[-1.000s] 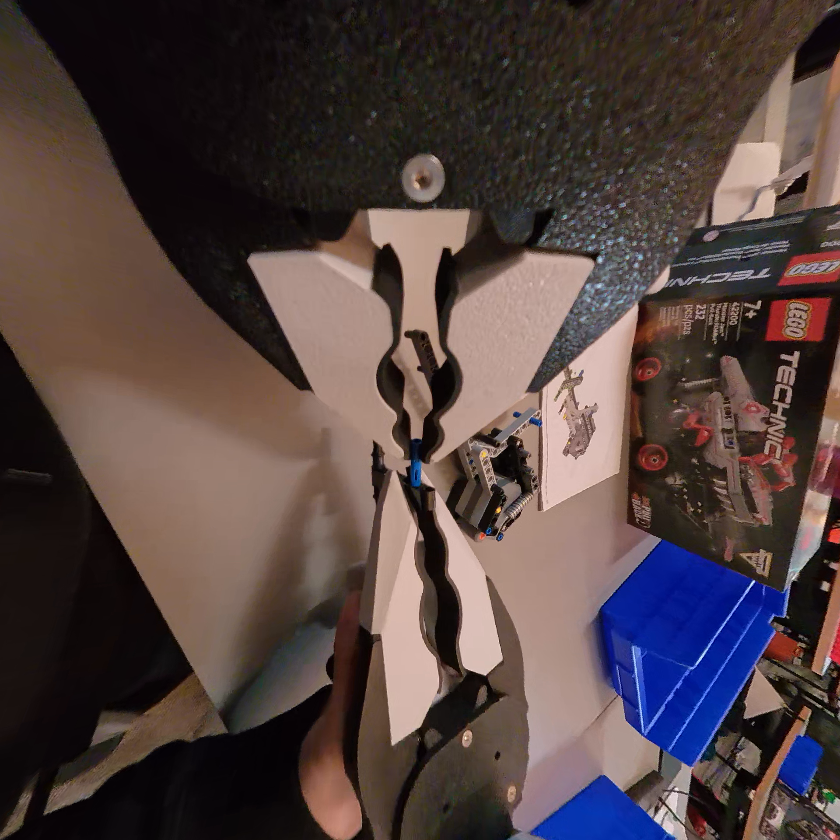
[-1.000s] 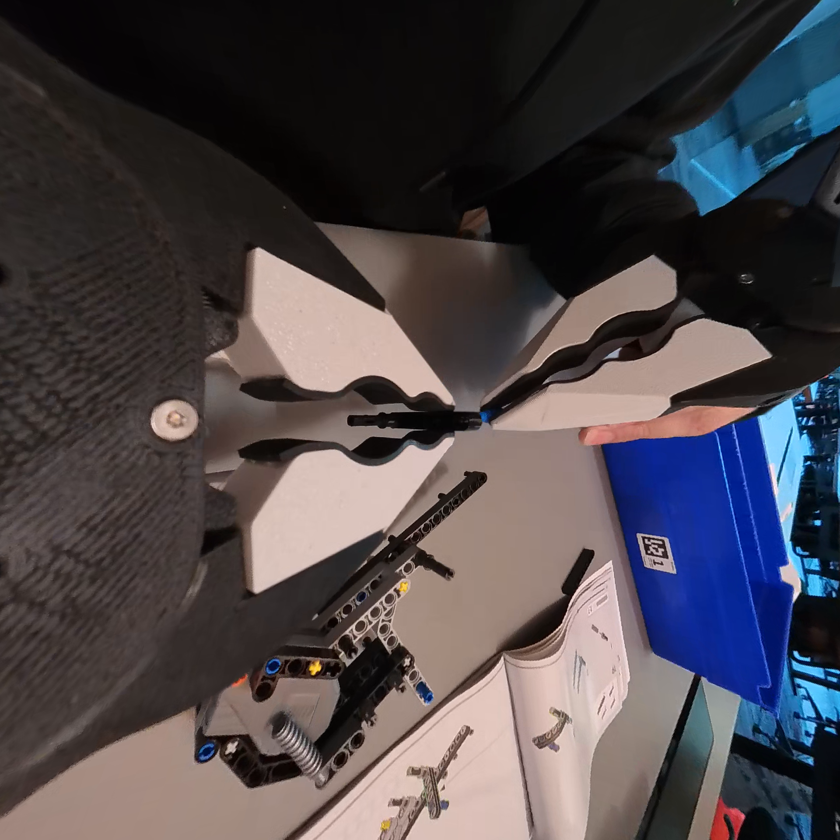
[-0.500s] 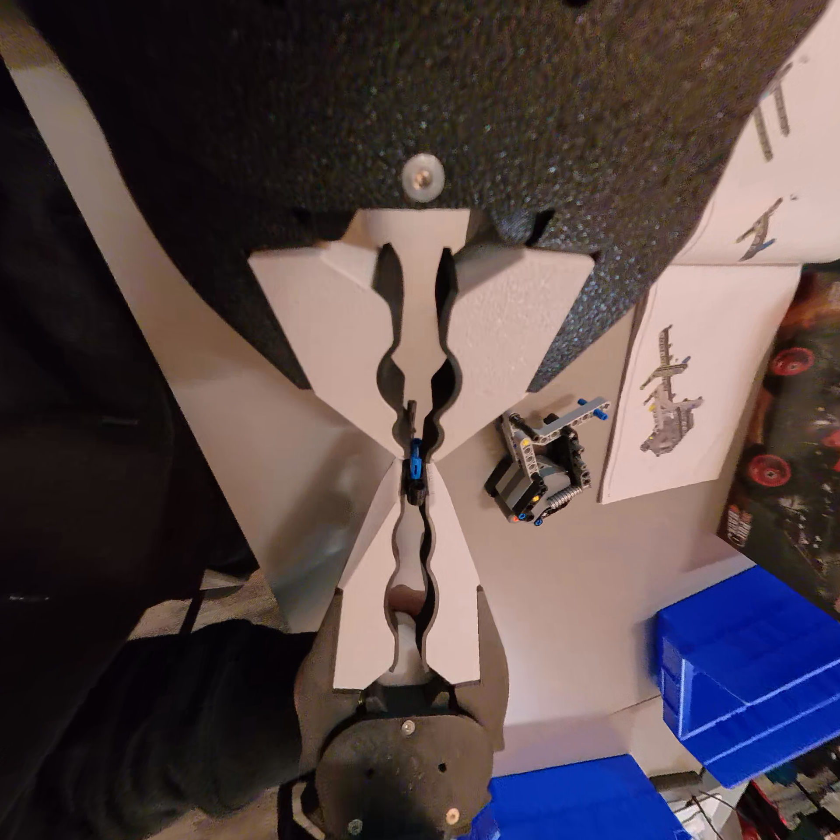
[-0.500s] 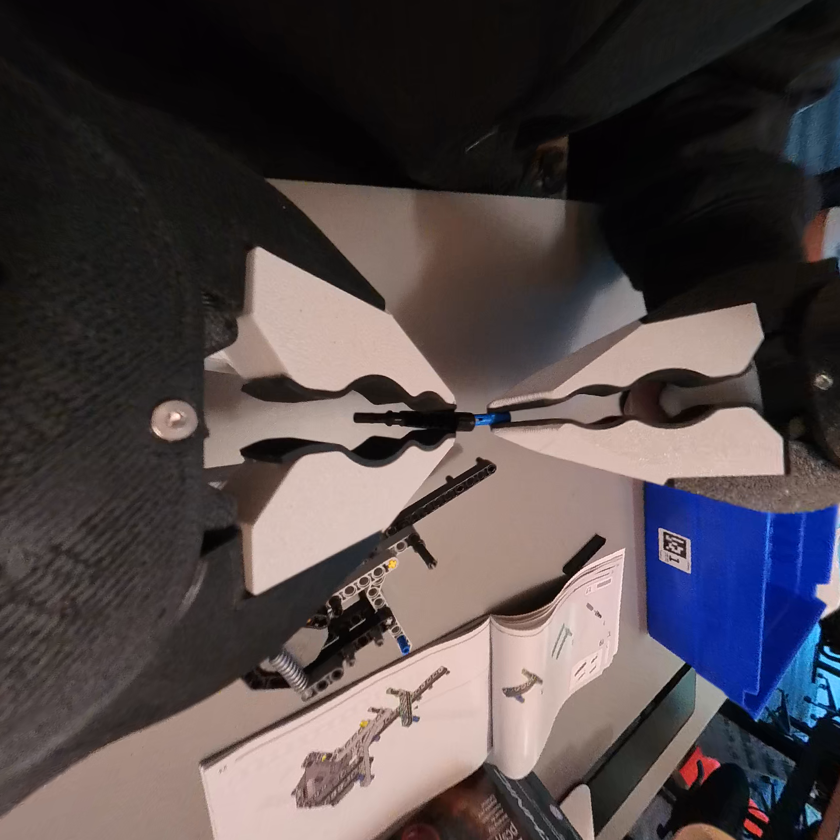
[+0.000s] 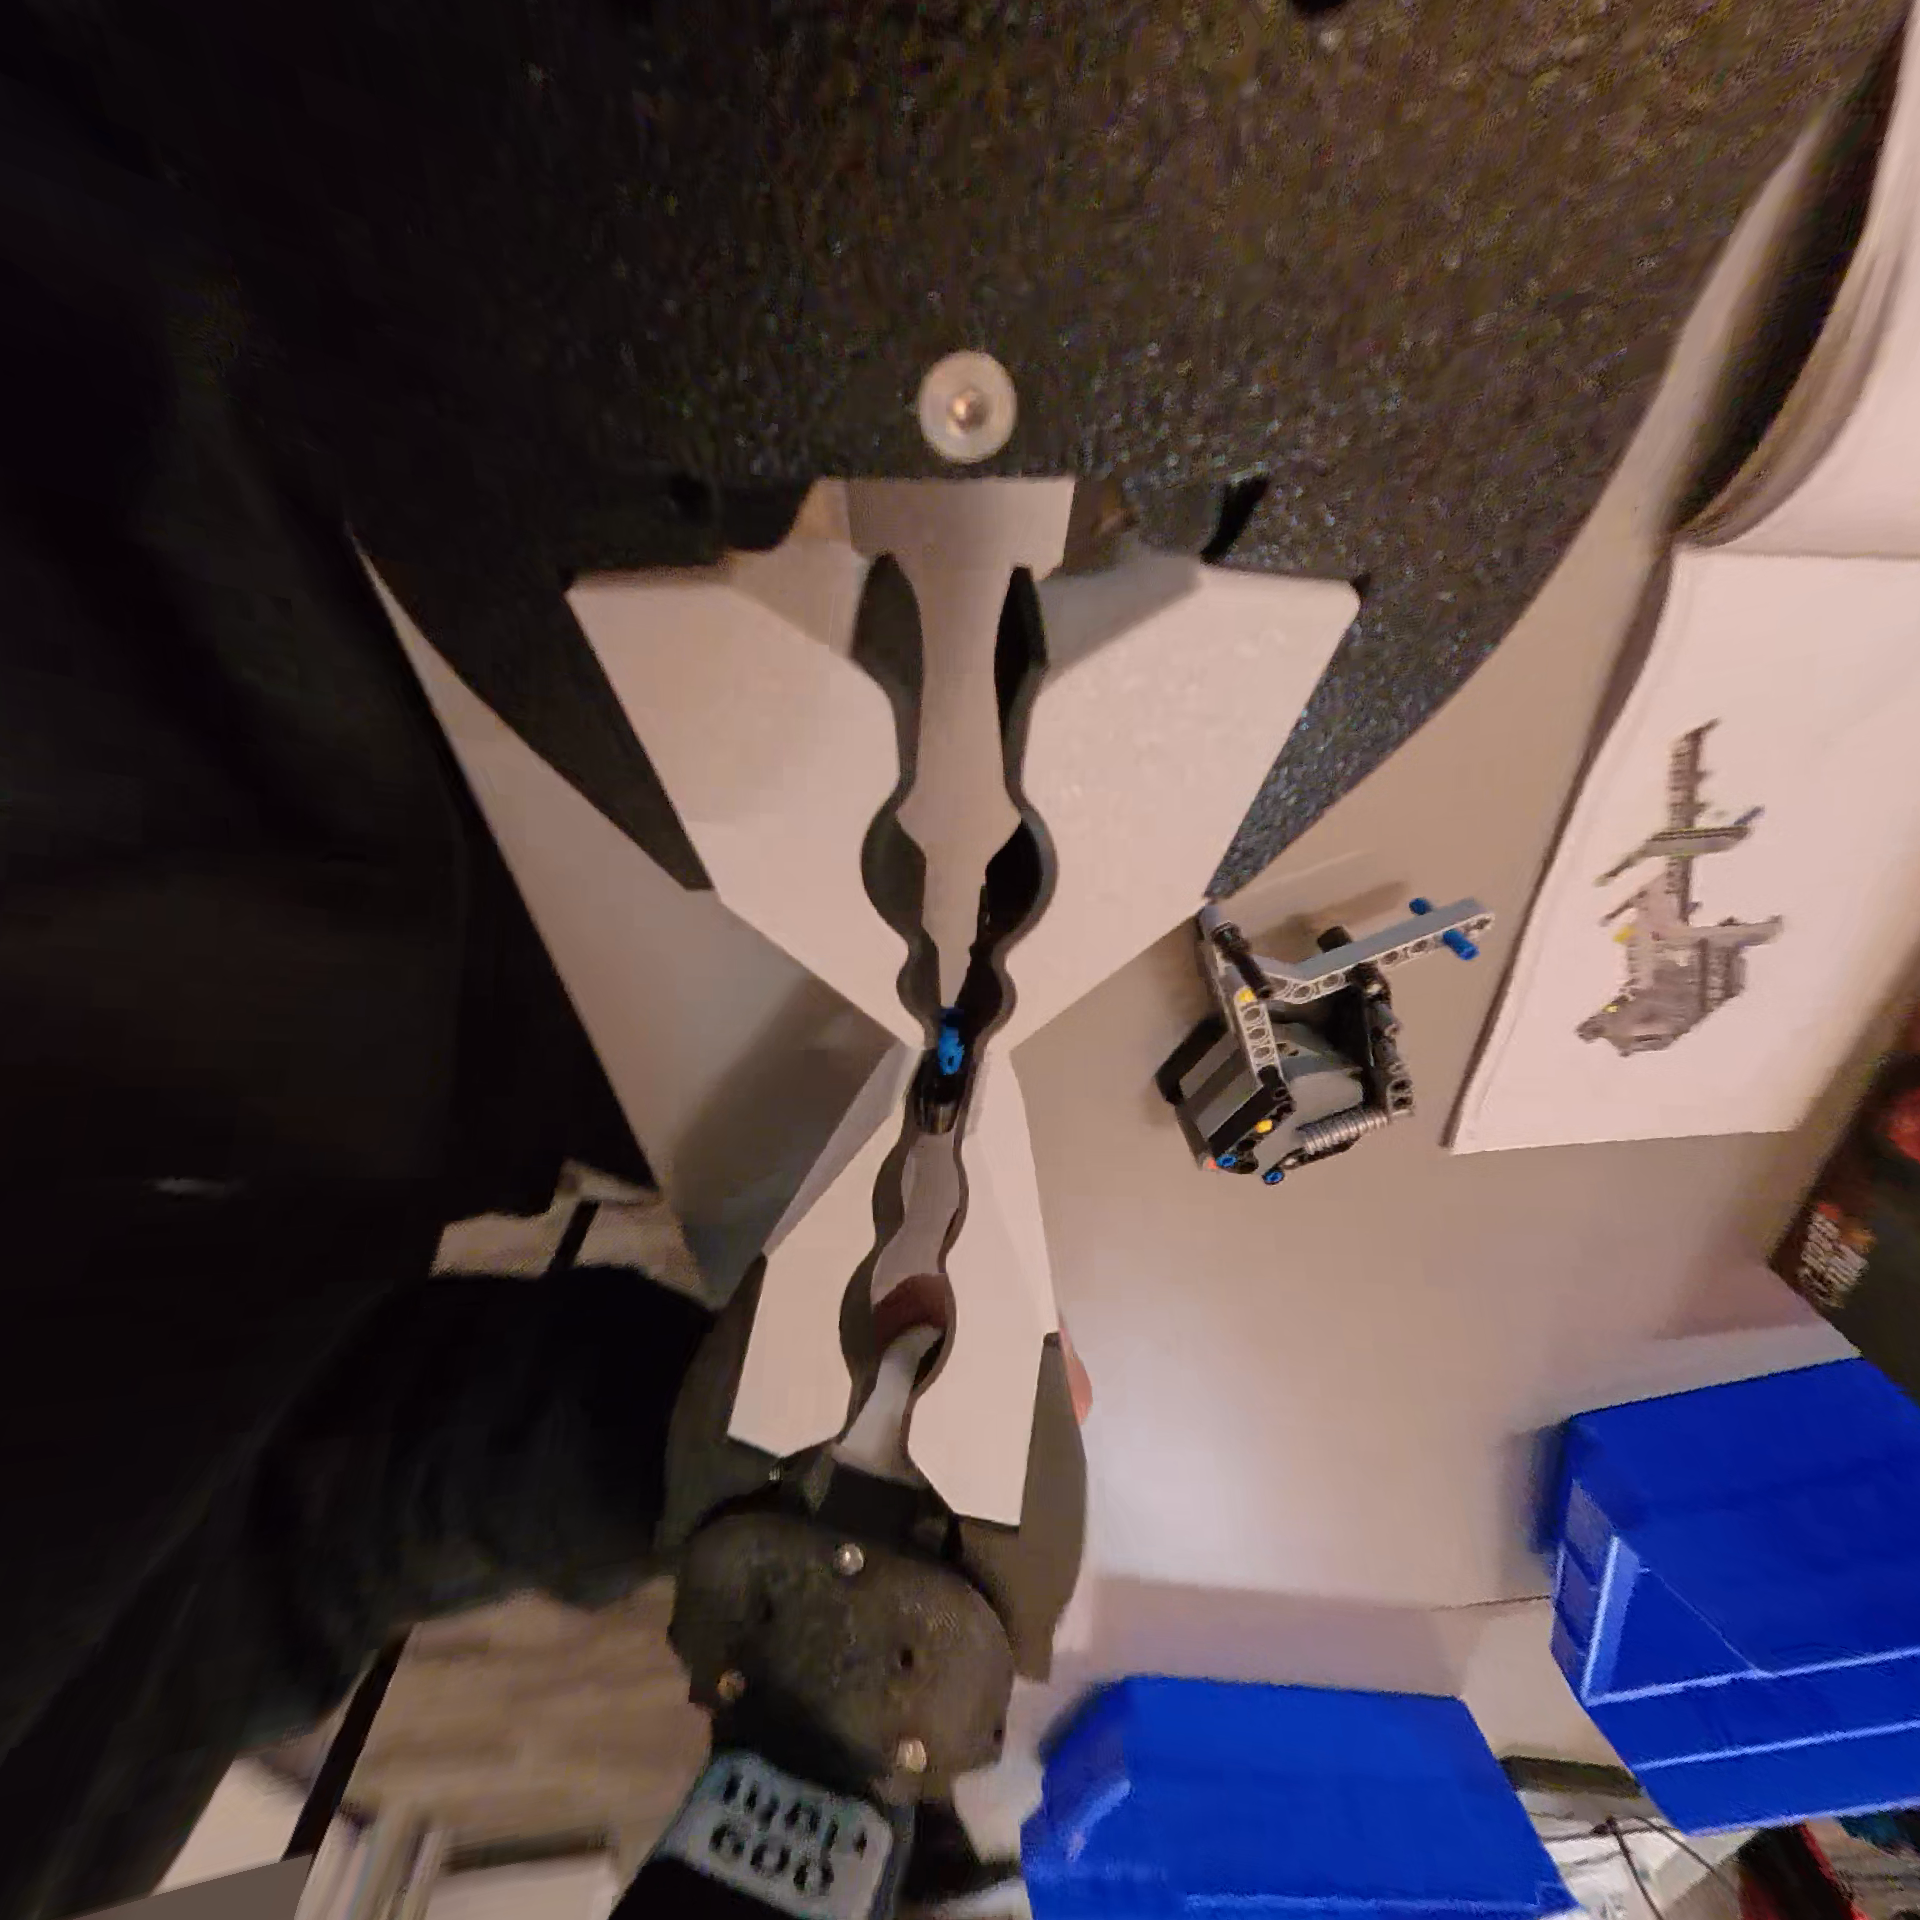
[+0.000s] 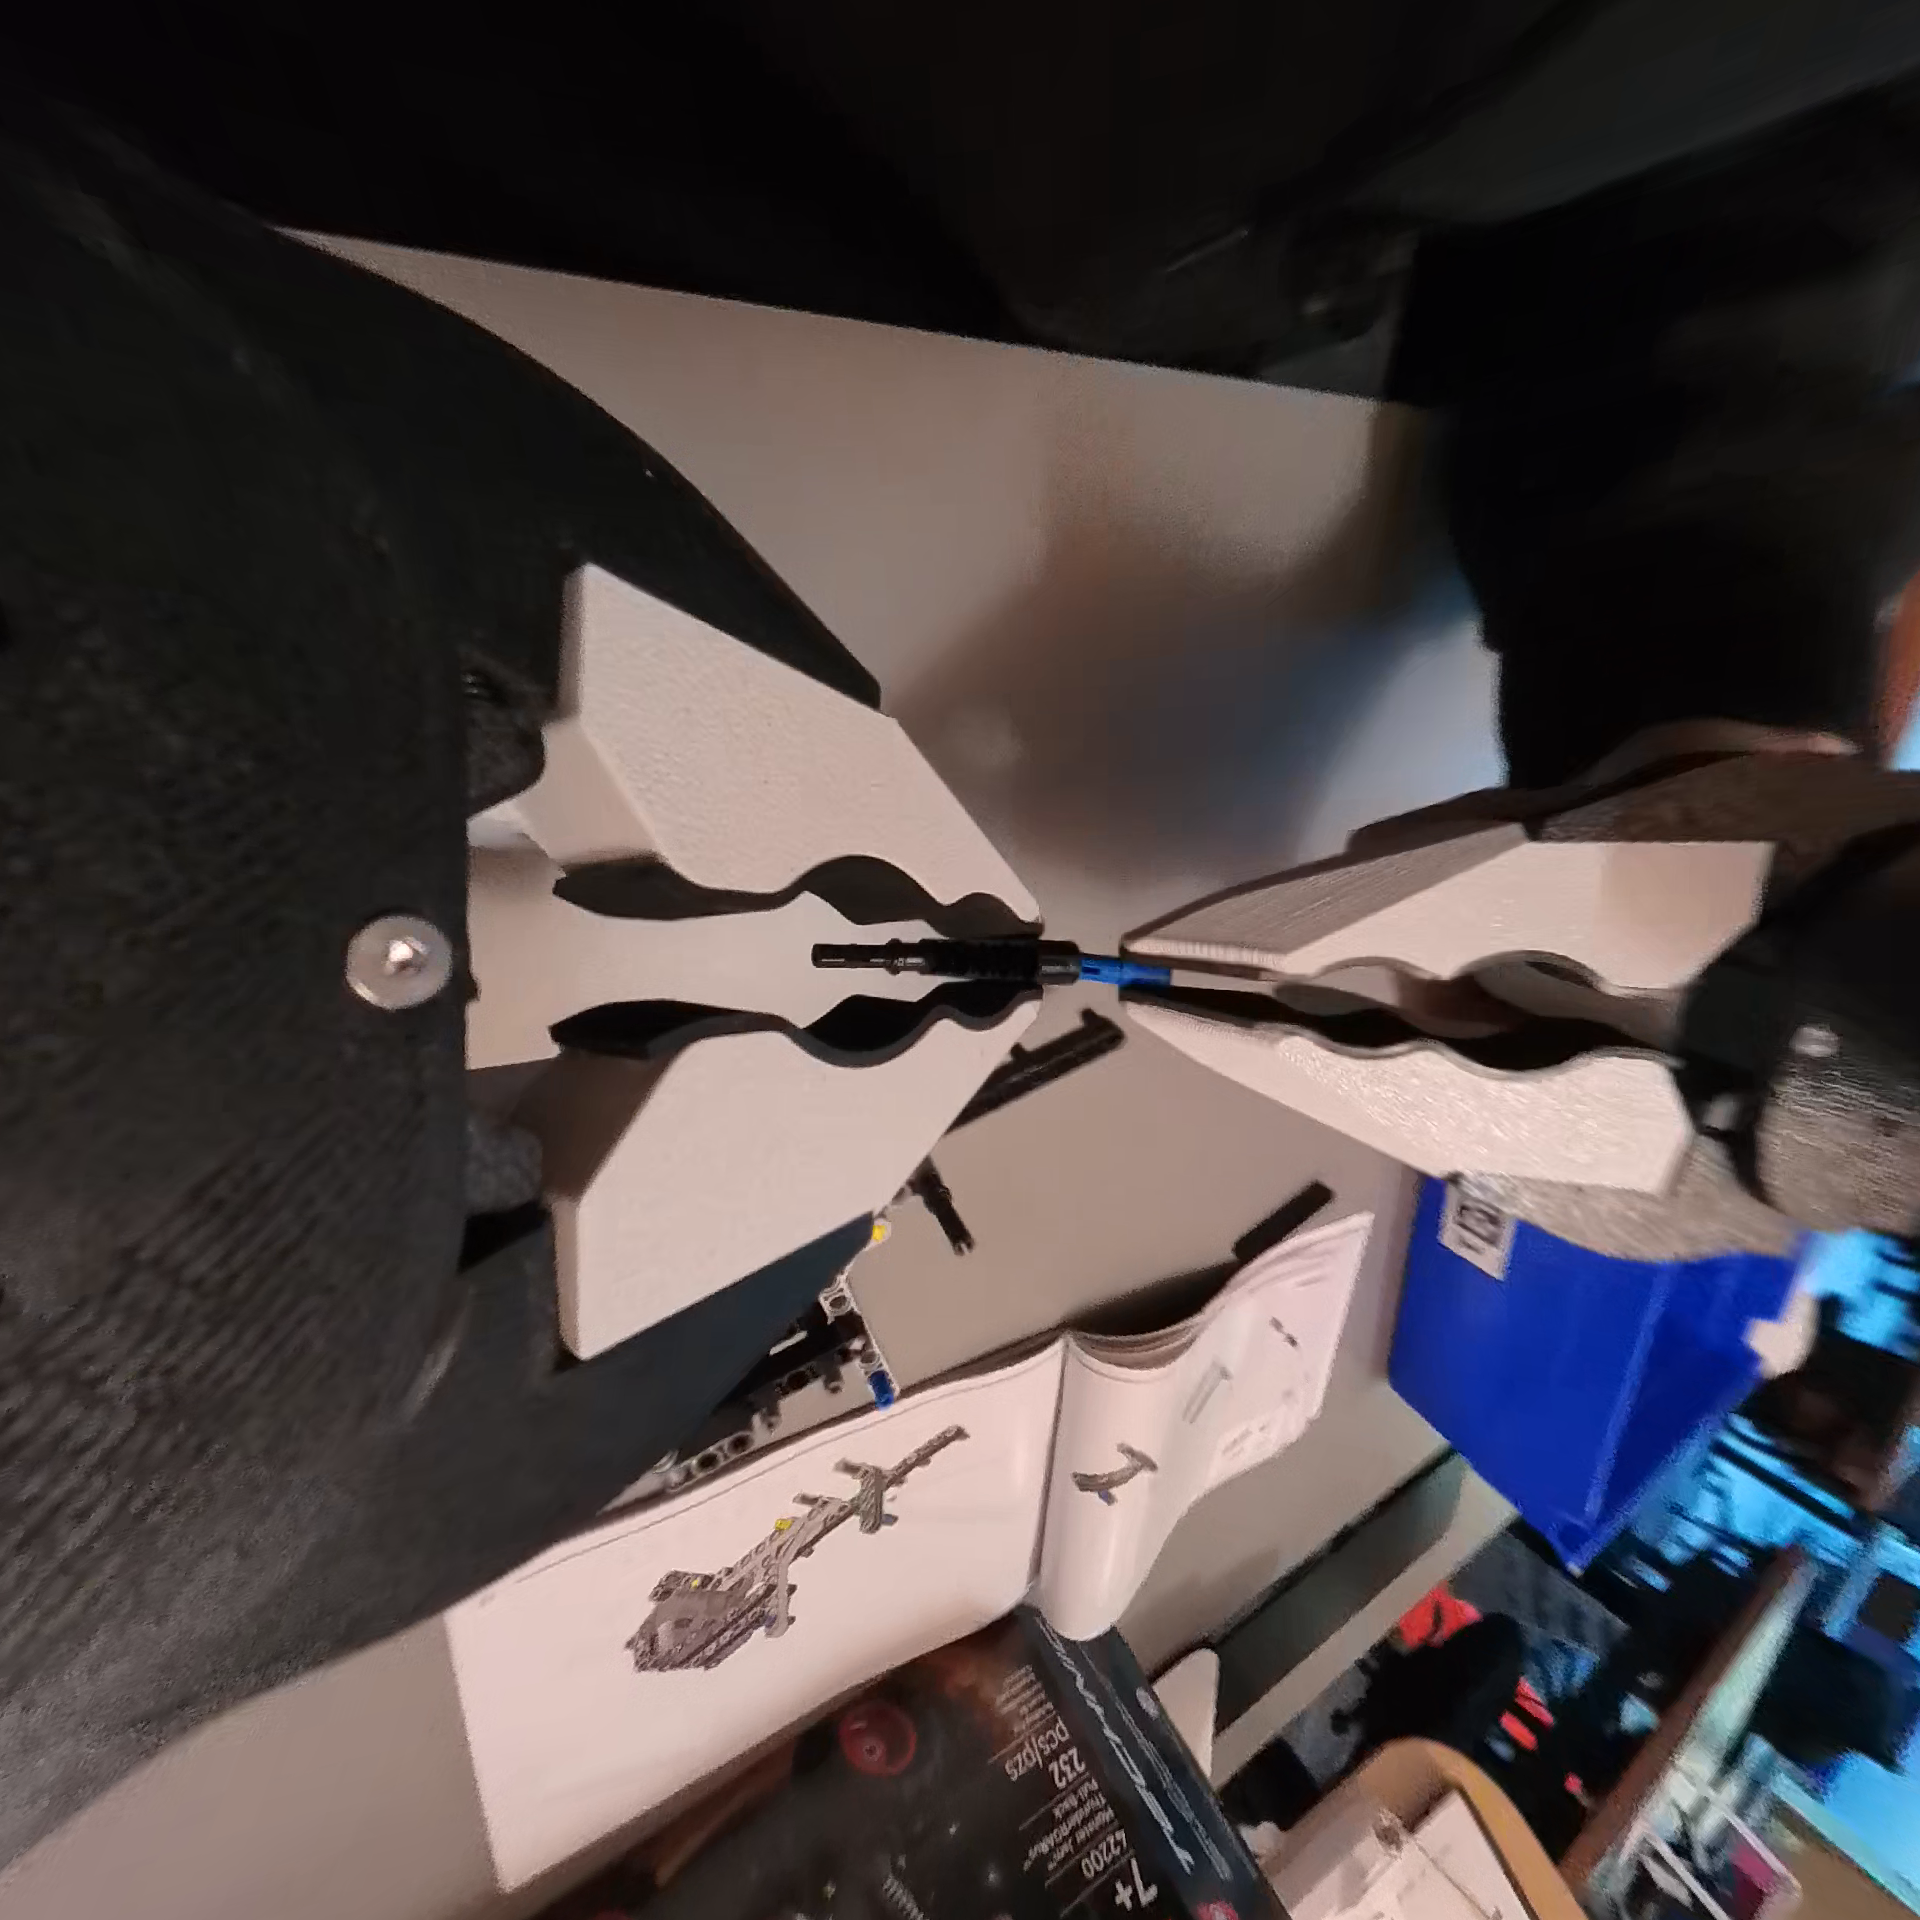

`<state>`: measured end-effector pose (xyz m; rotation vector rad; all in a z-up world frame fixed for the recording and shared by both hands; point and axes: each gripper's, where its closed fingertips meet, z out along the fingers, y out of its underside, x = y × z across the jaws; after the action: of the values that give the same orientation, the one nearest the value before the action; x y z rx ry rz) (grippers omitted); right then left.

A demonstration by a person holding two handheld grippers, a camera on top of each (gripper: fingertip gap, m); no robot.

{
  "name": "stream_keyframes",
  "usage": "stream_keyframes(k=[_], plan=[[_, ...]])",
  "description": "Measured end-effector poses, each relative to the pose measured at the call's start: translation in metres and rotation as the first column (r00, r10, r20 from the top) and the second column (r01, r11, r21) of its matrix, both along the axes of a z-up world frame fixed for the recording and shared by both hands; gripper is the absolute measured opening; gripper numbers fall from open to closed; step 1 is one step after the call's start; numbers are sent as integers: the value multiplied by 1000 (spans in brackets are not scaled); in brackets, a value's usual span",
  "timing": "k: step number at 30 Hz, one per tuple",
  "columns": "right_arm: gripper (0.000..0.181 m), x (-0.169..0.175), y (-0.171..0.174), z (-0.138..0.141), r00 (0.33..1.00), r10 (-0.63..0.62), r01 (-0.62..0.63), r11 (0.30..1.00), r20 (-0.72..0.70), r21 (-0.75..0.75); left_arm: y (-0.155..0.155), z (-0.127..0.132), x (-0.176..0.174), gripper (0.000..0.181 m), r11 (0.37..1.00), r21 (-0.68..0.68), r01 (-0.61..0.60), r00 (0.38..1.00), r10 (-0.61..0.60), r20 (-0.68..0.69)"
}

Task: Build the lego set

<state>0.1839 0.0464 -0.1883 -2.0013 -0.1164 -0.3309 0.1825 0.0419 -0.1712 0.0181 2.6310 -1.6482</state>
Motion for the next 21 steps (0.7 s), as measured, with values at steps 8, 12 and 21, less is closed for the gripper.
stream_keyframes(k=[8,12,21], plan=[[5,-5,-3,47,978,103,-30,930,-181,367,-4,39,-1,2,953,-301,-14,980,-46,-192],[5,-7,-3,46,971,125,-39,921,-201,387,-4,37,-3,2,966,-259,-11,988,-30,-154],[5,-1,-2,34,995,37,-10,966,-97,260,-2,26,1,2,995,-58,-78,997,79,5]])
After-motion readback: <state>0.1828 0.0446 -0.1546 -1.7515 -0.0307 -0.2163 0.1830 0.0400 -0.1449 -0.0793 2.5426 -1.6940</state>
